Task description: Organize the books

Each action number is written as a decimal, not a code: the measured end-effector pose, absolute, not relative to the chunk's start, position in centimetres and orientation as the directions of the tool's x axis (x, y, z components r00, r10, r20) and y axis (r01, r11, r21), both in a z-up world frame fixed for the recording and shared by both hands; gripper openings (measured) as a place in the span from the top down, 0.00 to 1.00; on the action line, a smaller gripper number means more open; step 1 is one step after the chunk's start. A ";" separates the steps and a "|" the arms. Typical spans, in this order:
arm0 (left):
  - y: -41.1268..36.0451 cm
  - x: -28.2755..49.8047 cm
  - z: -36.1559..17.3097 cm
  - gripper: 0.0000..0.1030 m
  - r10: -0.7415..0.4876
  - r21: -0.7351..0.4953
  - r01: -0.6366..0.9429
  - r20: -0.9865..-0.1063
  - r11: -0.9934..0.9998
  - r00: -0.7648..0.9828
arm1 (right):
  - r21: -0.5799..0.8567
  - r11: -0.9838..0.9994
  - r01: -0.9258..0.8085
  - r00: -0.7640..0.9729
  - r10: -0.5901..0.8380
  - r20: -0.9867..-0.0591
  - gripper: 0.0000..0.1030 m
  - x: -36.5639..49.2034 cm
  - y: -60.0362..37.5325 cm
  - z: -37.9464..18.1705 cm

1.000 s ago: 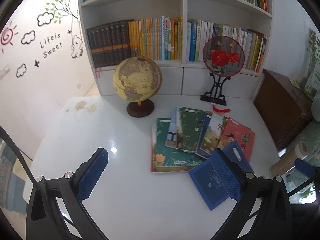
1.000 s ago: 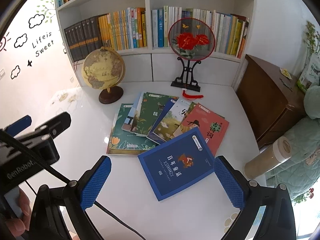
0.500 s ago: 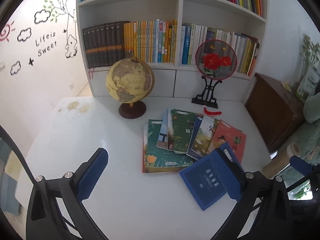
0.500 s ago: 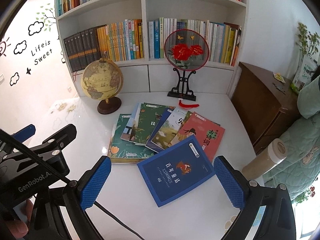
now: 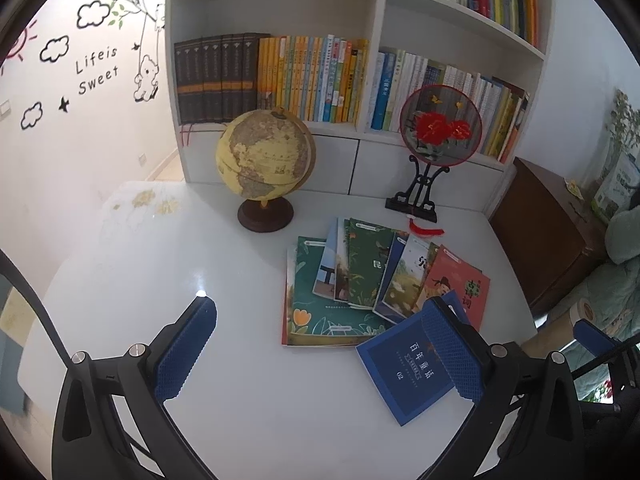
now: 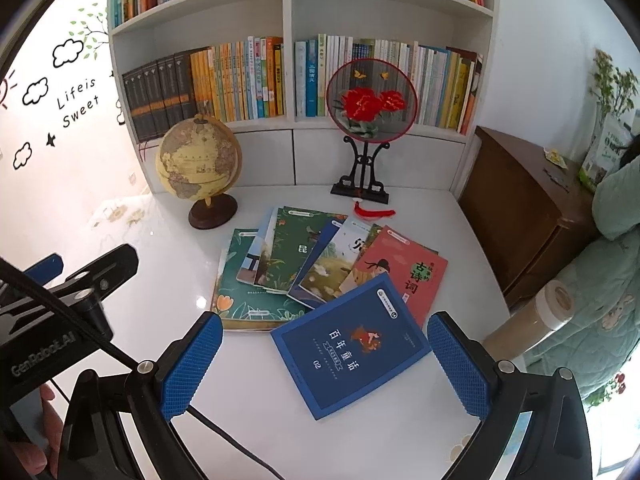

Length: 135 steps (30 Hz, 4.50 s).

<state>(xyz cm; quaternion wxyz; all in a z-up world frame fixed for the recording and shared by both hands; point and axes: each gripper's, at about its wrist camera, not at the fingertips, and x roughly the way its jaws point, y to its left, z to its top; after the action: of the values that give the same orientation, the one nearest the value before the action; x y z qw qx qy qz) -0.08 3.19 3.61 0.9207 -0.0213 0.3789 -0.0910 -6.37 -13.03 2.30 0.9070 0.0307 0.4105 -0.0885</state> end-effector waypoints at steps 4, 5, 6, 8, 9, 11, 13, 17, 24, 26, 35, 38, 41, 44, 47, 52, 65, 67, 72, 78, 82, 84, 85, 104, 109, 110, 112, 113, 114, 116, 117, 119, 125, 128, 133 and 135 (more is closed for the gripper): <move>3.6 0.3 3.7 0.01 -0.212 -0.139 0.160 -0.688 0.977 0.694 | -0.027 0.986 0.164 0.666 -0.131 -0.734 0.01 -6.0 -12.6 2.4; 3.9 0.3 3.7 0.01 -0.214 -0.146 0.156 -0.682 0.977 0.699 | -0.004 0.988 0.155 0.661 -0.107 -0.743 0.01 -5.8 -12.7 2.1; 4.0 0.3 3.8 0.01 -0.210 -0.145 0.151 -0.678 0.978 0.704 | 0.013 0.988 0.152 0.660 -0.092 -0.746 0.01 -5.8 -12.7 2.0; 4.3 0.3 3.8 0.01 -0.194 -0.138 0.137 -0.671 0.981 0.715 | 0.035 0.987 0.160 0.664 -0.081 -0.744 0.01 -5.8 -12.9 1.9; 4.4 0.5 3.9 0.01 -0.192 -0.140 0.132 -0.670 0.981 0.717 | 0.034 0.986 0.163 0.663 -0.084 -0.744 0.01 -5.8 -12.9 1.9; 4.7 0.7 3.8 0.01 -0.191 -0.145 0.126 -0.671 0.981 0.716 | 0.029 0.986 0.163 0.664 -0.087 -0.743 0.01 -5.8 -12.8 1.9; 4.9 0.9 3.6 0.01 -0.193 -0.150 0.123 -0.676 0.981 0.711 | 0.033 0.987 0.158 0.663 -0.081 -0.744 0.01 -5.8 -12.8 1.9; 5.0 1.0 3.2 0.01 -0.192 -0.148 0.124 -0.684 0.981 0.704 | 0.029 0.988 0.150 0.660 -0.078 -0.747 0.01 -5.6 -12.4 1.9; 5.3 1.4 2.6 0.01 -0.198 -0.153 0.127 -0.698 0.980 0.689 | 0.019 0.989 0.148 0.650 -0.083 -0.755 0.01 -5.2 -11.8 1.7; 5.4 1.5 2.6 0.01 -0.195 -0.153 0.123 -0.700 0.981 0.687 | 0.017 0.988 0.152 0.648 -0.086 -0.757 0.01 -5.0 -11.7 1.6; 5.2 2.0 2.2 0.01 -0.158 -0.095 0.129 -0.714 0.987 0.682 | 0.050 0.980 0.190 0.636 -0.084 -0.767 0.01 -4.7 -12.1 1.1; 5.2 2.2 2.1 0.01 -0.137 -0.068 0.128 -0.717 0.989 0.684 | 0.055 0.978 0.203 0.632 -0.088 -0.770 0.01 -4.5 -12.2 1.0; 5.2 2.5 2.0 0.01 -0.105 -0.020 0.130 -0.718 0.991 0.688 | 0.057 0.979 0.194 0.635 -0.081 -0.769 0.01 -4.3 -12.1 0.9; 5.0 2.9 1.7 0.01 -0.074 0.029 0.136 -0.719 0.990 0.691 | 0.063 0.981 0.181 0.633 -0.067 -0.771 0.01 -4.0 -11.5 0.7; 5.0 3.5 1.1 0.01 -0.059 0.065 0.153 -0.725 0.986 0.686 | 0.067 0.980 0.187 0.624 -0.066 -0.779 0.01 -3.6 -11.1 0.3; 5.4 4.9 0.0 0.01 -0.080 0.060 0.188 -0.751 0.980 0.656 | 0.107 0.973 0.207 0.595 -0.038 -0.803 0.01 -2.7 -10.8 -0.7; 2.9 10.1 -8.4 0.01 -0.262 -0.005 0.489 -0.848 0.873 0.460 | 0.121 0.934 0.335 0.495 -0.065 -0.867 0.01 -2.9 -13.4 -6.2; 1.3 11.1 -10.4 0.01 -0.309 -0.053 0.547 -0.869 0.835 0.387 | 0.162 0.911 0.379 0.486 -0.047 -0.873 0.01 -3.5 -15.4 -7.6; -3.9 12.6 -15.2 0.26 -0.388 -0.165 0.636 -0.893 0.754 0.227 | 0.355 0.773 0.526 0.540 0.020 -0.841 0.02 -5.6 -21.8 -14.1; -9.6 12.1 -20.1 0.35 -0.392 -0.246 0.638 -0.915 0.729 0.094 | 0.492 0.590 0.639 0.535 0.118 -0.836 0.21 -7.0 -27.9 -21.0; -12.5 11.8 -21.9 0.35 -0.331 -0.189 0.657 -0.938 0.730 0.098 | 0.501 0.609 0.615 0.544 0.132 -0.829 0.21 -6.3 -29.3 -21.8; -13.2 11.8 -21.8 0.33 -0.316 -0.158 0.658 -0.940 0.736 0.128 | 0.505 0.612 0.608 0.528 0.162 -0.833 0.21 -5.7 -30.3 -22.5; -13.5 11.8 -21.8 0.33 -0.314 -0.152 0.661 -0.940 0.735 0.132 | 0.524 0.602 0.602 0.530 0.189 -0.827 0.21 -5.3 -30.6 -23.0; -9.5 11.5 -21.8 0.59 -0.363 -0.268 0.549 -0.929 0.792 0.070 | 0.769 0.584 0.261 0.618 0.510 -0.598 0.48 -1.5 -29.5 -21.5; -6.7 11.7 -20.6 0.73 -0.374 -0.285 0.507 -0.924 0.814 0.081 | 0.742 0.605 0.289 0.503 0.564 -0.656 0.82 0.6 -27.1 -24.5; -6.2 11.5 -20.1 0.75 -0.370 -0.272 0.516 -0.924 0.812 0.095 | 0.722 0.636 0.272 0.496 0.550 -0.672 0.90 0.8 -26.5 -24.2; -4.8 11.3 -19.3 0.76 -0.380 -0.276 0.514 -0.919 0.812 0.107 | 0.685 0.696 0.217 0.492 0.528 -0.692 0.94 1.4 -24.9 -22.8; -4.0 11.3 -19.1 0.76 -0.392 -0.291 0.500 -0.913 0.816 0.109 | 0.680 0.704 0.205 0.494 0.526 -0.693 0.95 1.7 -24.5 -22.4; -3.5 11.1 -19.0 0.76 -0.400 -0.301 0.486 -0.910 0.820 0.112 | 0.679 0.709 0.191 0.497 0.526 -0.690 0.96 1.8 -24.0 -21.9; -2.1 11.0 -19.0 0.76 -0.408 -0.312 0.453 -0.904 0.835 0.129 | 0.706 0.688 0.170 0.500 0.557 -0.663 0.97 2.5 -23.3 -21.2; -1.4 11.0 -19.0 0.76 -0.417 -0.324 0.437 -0.899 0.839 0.133 | 0.728 0.666 0.164 0.498 0.581 -0.643 0.97 3.0 -22.9 -20.7; 0.1 11.2 -18.8 0.76 -0.426 -0.341 0.392 -0.891 0.854 0.153 | 0.730 0.669 0.140 0.487 0.596 -0.639 0.97 4.0 -21.8 -19.9; 6.6 11.7 -18.3 0.76 -0.435 -0.378 0.245 -0.865 0.893 0.251 | 0.735 0.671 0.099 0.420 0.642 -0.642 0.97 8.0 -16.6 -18.9; 10.1 11.8 -17.8 0.76 -0.419 -0.378 0.185 -0.856 0.907 0.302 | 0.721 0.690 0.060 0.362 0.658 -0.660 0.98 9.7 -13.3 -18.9; 16.3 12.0 -17.5 0.77 -0.396 -0.406 0.058 -0.835 0.912 0.381 | 0.714 0.700 -0.019 0.262 0.692 -0.672 0.98 12.5 -7.1 -19.3; 18.2 12.1 -17.9 0.77 -0.353 -0.376 0.025 -0.845 0.926 0.401 | 0.716 0.697 -0.033 0.232 0.702 -0.673 0.98 13.4 -5.1 -19.7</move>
<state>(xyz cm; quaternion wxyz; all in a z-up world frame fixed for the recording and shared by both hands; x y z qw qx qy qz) 12.08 18.19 -17.88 0.8227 -0.1536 0.5351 -0.1149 13.38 -5.14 -19.74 0.7270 0.2955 0.5659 0.2530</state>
